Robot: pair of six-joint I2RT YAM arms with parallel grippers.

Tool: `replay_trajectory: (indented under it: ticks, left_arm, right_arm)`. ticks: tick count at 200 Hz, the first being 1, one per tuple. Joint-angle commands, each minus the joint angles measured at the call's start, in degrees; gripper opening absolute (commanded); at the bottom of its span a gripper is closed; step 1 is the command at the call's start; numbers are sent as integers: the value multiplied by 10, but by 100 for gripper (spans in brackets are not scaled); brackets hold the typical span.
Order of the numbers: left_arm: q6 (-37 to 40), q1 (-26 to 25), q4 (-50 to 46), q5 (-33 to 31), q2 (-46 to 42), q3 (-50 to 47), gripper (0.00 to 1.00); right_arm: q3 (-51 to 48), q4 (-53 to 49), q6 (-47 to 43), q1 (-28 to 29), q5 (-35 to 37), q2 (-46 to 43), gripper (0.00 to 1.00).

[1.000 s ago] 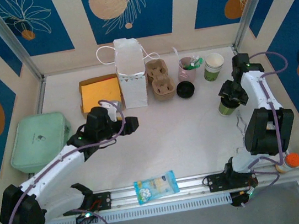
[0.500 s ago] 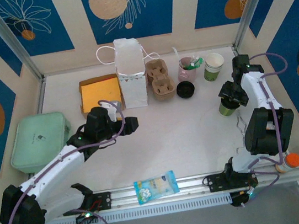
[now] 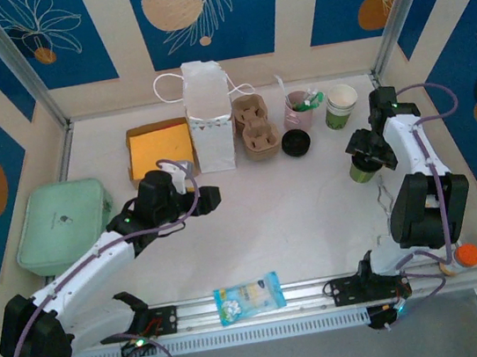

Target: Pack the takeout coffee

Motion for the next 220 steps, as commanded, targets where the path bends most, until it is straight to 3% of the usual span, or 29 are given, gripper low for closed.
replay_trajectory:
  ticks: [1, 99, 163, 186, 220]
  left_arm:
    - [16, 6, -15, -10, -17, -4, 84]
    - [19, 6, -17, -16, -22, 0, 84]
    - [17, 7, -11, -16, -16, 5, 84]
    - [15, 6, -7, -16, -14, 5, 84]
    - [10, 6, -4, -14, -17, 2, 84]
  right_arm:
    - [-2, -9, 0, 4, 9, -16, 86]
    - [13, -33, 5, 23, 27, -63, 89]
    - [75, -65, 18, 130, 44, -136, 85]
    - [95, -55, 21, 188, 1, -138, 83]
    - [85, 11, 35, 235, -151, -119, 76]
